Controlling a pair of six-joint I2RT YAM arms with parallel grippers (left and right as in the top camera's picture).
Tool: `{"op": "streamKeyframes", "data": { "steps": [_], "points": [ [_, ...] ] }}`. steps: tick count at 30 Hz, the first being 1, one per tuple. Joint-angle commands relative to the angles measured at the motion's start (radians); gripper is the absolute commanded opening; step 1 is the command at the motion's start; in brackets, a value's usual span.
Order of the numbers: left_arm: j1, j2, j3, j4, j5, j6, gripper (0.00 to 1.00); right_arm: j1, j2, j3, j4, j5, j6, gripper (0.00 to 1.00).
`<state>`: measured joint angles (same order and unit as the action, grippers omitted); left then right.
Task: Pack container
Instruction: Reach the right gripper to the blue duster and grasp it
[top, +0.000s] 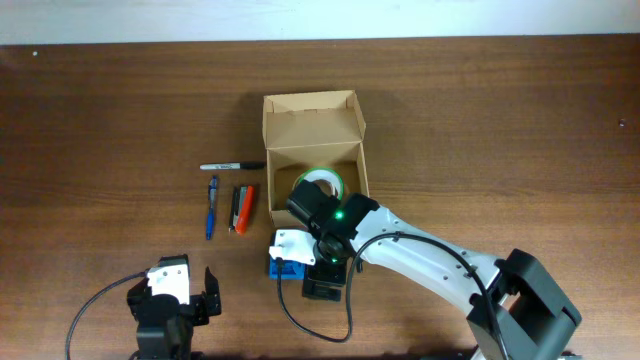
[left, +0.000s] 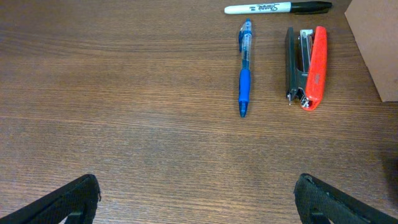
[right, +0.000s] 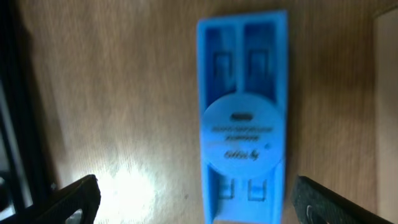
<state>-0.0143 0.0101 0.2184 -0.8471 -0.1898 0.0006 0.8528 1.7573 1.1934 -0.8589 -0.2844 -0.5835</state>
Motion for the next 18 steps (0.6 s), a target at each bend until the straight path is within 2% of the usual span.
{"op": "streamKeyframes", "data": {
  "steps": [1, 16, 17, 18],
  "points": [
    [0.005, -0.004, -0.008, 0.002, 0.011, 0.015, 1.0, 0.005, 0.024, 0.0, 0.023, 0.011, -0.002, 0.99],
    [0.005, -0.004, -0.008, 0.002, 0.011, 0.015, 1.0, 0.003, 0.164, 0.0, 0.141, 0.083, -0.002, 0.98],
    [0.005, -0.004, -0.008, 0.002, 0.011, 0.015, 1.0, 0.003, 0.164, -0.001, 0.141, 0.083, -0.002, 0.87],
    [0.005, -0.004, -0.008, 0.002, 0.011, 0.016, 1.0, 0.005, 0.164, -0.002, 0.142, 0.082, -0.002, 0.72]
  ]
}}
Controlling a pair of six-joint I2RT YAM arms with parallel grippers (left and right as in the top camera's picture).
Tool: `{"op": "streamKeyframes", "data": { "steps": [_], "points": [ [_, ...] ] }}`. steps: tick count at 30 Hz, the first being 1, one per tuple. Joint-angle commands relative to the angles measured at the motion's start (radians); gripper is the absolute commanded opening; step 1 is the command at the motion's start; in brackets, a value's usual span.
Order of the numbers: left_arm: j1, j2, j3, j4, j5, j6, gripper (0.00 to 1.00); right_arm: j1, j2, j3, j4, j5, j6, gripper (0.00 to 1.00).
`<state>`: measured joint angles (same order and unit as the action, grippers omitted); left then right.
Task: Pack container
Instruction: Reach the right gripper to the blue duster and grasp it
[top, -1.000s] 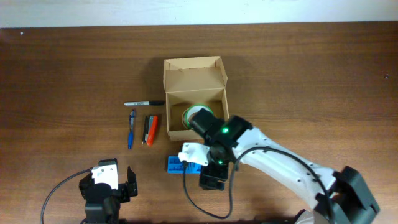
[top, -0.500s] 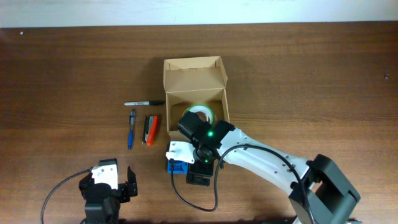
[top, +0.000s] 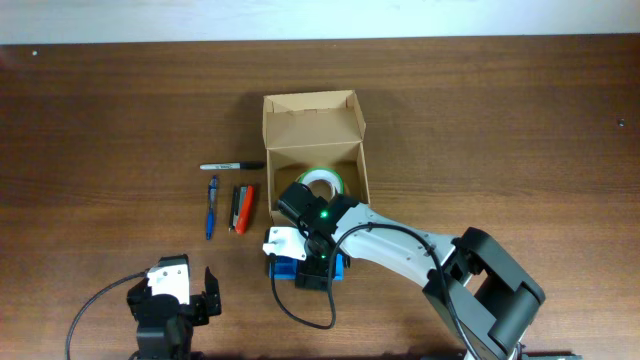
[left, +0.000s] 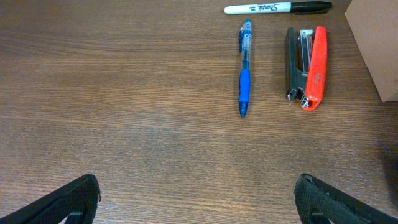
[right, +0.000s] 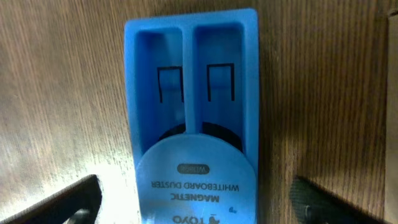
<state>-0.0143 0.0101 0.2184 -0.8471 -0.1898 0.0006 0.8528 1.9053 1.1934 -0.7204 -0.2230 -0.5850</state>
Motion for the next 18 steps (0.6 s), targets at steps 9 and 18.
{"op": "streamKeyframes", "data": {
  "steps": [9, 18],
  "points": [
    [0.005, -0.004, -0.008, 0.002, 0.011, 0.015, 1.0, 0.005, 0.016, -0.041, 0.035, 0.021, -0.001, 0.68],
    [0.005, -0.004, -0.008, 0.002, 0.011, 0.015, 1.0, 0.005, 0.016, -0.067, 0.052, 0.021, -0.001, 0.39]
  ]
}}
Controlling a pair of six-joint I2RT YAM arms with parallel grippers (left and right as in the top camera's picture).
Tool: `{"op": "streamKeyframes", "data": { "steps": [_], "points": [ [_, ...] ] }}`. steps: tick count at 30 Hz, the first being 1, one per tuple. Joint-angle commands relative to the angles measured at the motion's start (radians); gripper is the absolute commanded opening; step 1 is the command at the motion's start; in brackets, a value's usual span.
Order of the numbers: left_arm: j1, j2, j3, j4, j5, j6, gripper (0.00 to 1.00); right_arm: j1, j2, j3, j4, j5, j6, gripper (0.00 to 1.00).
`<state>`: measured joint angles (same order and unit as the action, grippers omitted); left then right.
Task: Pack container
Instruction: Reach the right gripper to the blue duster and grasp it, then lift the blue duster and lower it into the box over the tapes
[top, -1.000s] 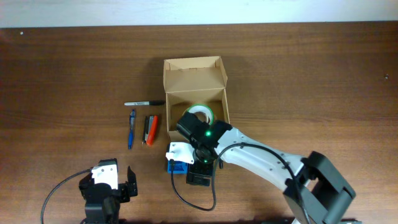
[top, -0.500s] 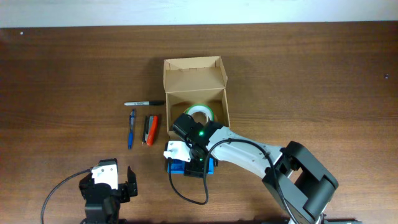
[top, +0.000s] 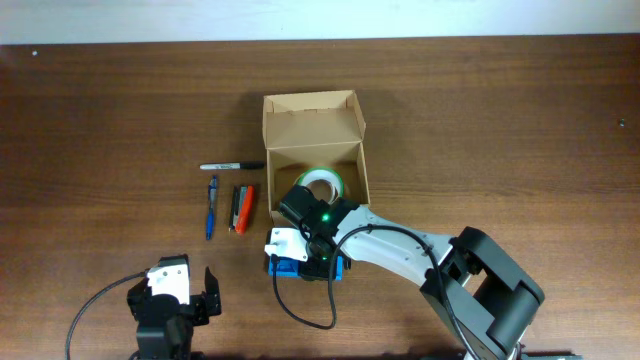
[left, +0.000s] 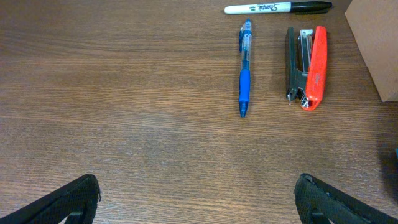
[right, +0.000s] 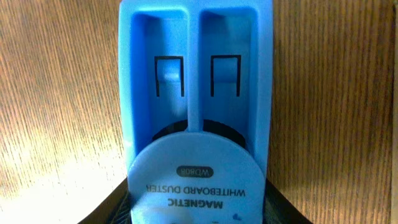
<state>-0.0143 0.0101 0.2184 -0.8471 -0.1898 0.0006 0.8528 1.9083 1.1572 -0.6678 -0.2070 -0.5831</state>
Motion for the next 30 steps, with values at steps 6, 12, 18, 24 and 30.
{"op": "streamKeyframes", "data": {
  "steps": [6, 12, 18, 24, 30],
  "points": [
    [0.005, -0.004, -0.008, 0.002, 0.011, 0.015, 1.0, 0.005, 0.011, 0.029, -0.054, 0.005, -0.003, 0.33],
    [0.005, -0.004, -0.008, 0.002, 0.011, 0.015, 0.99, 0.005, 0.008, 0.248, -0.251, 0.0, -0.003, 0.33],
    [0.005, -0.004, -0.008, 0.002, 0.011, 0.015, 1.0, 0.004, 0.008, 0.501, -0.493, 0.016, -0.003, 0.3],
    [0.005, -0.004, -0.008, 0.002, 0.011, 0.015, 1.0, -0.029, 0.008, 0.661, -0.477, 0.385, -0.004, 0.29],
    [0.005, -0.004, -0.008, 0.002, 0.011, 0.015, 1.0, -0.164, 0.011, 0.661, -0.307, 0.429, -0.103, 0.28]
  ]
}}
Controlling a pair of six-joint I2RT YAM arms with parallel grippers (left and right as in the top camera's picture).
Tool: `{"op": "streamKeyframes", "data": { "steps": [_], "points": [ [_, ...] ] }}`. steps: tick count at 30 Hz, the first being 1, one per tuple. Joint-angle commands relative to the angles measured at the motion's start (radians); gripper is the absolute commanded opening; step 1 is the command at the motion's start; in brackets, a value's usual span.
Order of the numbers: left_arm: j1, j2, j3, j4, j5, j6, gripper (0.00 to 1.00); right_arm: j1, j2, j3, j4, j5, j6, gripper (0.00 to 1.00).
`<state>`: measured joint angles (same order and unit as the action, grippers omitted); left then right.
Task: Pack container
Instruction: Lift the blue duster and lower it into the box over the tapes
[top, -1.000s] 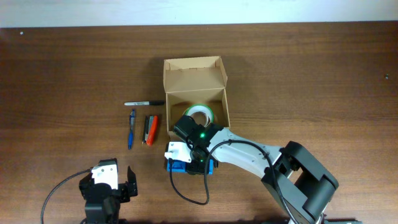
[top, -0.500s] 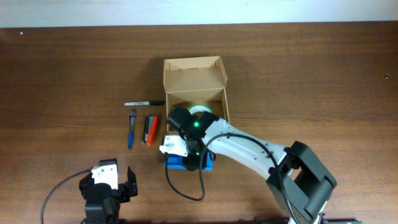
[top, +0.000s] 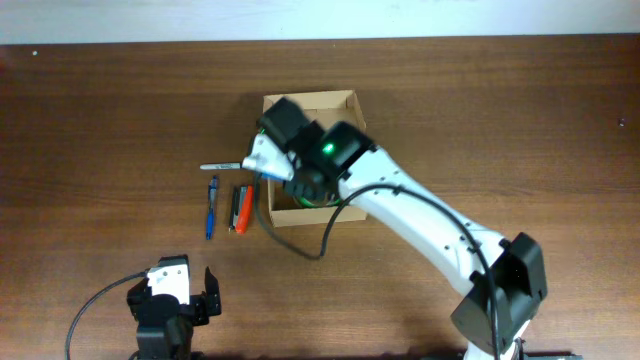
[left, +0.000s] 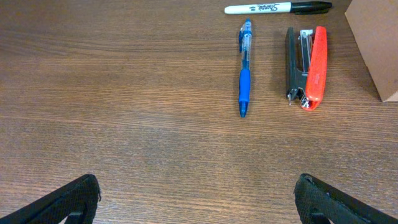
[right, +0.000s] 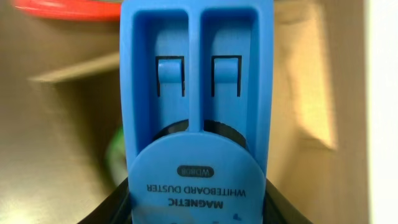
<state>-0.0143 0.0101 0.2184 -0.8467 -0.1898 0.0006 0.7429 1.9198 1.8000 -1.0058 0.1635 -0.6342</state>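
Observation:
A blue magnetic whiteboard duster (right: 196, 93) fills the right wrist view, and my right gripper (right: 196, 199) is shut on it, with black fingers (right: 109, 208) hugging its sides. In the overhead view the right gripper (top: 272, 160) hangs over the left part of the open cardboard box (top: 310, 122). Blurred under the duster are the box's inside and a green tape roll (right: 114, 155). My left gripper (left: 199, 199) is open over bare table near the front edge (top: 170, 300).
Left of the box lie a black-and-white marker (top: 232, 165), a blue pen (top: 211, 208) and a red and black stapler (top: 242, 208). All three also show in the left wrist view, with the box corner (left: 376, 43) at the right.
My right gripper was shut on the duster on the table in front of the box. It now holds the duster up over the box's left part. The left arm is unchanged.
My right gripper was first open above the duster lying on the table in front of the box, then lower and still open round it. It then had shut on it there, and it now holds the duster over the box.

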Motion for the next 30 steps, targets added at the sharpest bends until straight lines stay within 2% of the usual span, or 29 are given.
{"op": "streamKeyframes", "data": {
  "steps": [1, 8, 16, 30],
  "points": [
    [0.005, -0.004, -0.008, 0.002, 0.011, 0.015, 0.99, -0.082, 0.0, 0.018, 0.058, 0.057, -0.063, 0.28],
    [0.005, -0.004, -0.008, 0.002, 0.011, 0.015, 1.0, -0.161, 0.052, 0.018, 0.136, 0.033, -0.072, 0.28],
    [0.005, -0.004, -0.008, 0.002, 0.011, 0.015, 1.0, -0.153, 0.161, 0.018, 0.196, 0.018, -0.149, 0.24],
    [0.005, -0.004, -0.008, 0.002, 0.011, 0.016, 0.99, -0.117, 0.166, 0.017, 0.19, 0.021, -0.174, 0.24]
  ]
}}
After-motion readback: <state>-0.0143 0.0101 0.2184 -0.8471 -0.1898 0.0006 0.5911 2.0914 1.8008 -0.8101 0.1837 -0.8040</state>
